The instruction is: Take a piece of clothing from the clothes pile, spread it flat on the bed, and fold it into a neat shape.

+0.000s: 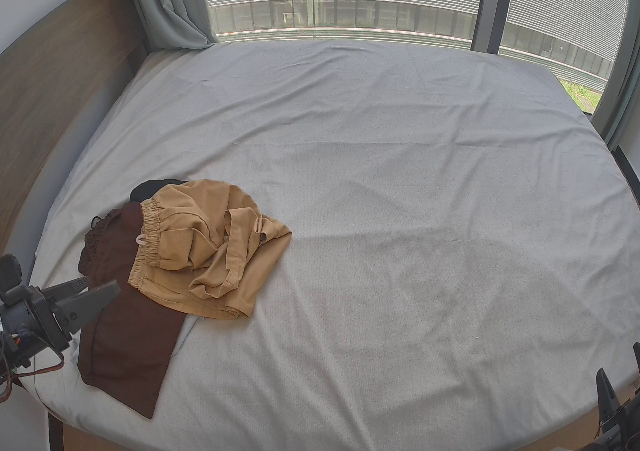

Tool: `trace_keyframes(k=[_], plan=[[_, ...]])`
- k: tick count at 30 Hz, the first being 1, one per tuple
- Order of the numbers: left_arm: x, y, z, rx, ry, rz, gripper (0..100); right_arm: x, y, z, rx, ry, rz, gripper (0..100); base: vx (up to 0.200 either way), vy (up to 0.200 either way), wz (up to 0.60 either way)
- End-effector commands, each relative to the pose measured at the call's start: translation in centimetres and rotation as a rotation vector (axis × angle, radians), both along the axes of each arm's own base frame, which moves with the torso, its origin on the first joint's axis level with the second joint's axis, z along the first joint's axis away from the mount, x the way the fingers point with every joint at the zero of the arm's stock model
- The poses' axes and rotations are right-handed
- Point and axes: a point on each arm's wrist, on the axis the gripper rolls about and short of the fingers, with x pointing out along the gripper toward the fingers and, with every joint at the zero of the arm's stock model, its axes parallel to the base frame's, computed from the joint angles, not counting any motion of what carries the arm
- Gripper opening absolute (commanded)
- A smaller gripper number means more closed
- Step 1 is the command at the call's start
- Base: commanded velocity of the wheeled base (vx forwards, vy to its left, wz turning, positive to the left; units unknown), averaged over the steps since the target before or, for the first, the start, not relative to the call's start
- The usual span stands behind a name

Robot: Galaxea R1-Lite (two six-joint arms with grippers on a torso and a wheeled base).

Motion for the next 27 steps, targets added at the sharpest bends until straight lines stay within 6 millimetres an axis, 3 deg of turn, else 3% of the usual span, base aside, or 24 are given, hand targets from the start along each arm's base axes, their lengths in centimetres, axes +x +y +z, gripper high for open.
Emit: trace_keyframes(k=[1,17,27], plan=[[2.1,0.8,-1.1,-0.022,0.070,0.011,100,0.0,0.0,-0.5,0.000,0.001,-0.001,100,0.000,0.000,0.00],[7.6,2.4,-3.3,-0.043,0.085,-0.009,100,0.0,0.0,-0.5,0.001,0.001,-0.001,100,0.000,0.000,0.00],[9.9,3.1,-4.6,-0.048,0.095,-0.004,100,0.0,0.0,-0.5,0.000,0.003,-0.001,100,0.000,0.000,0.00]])
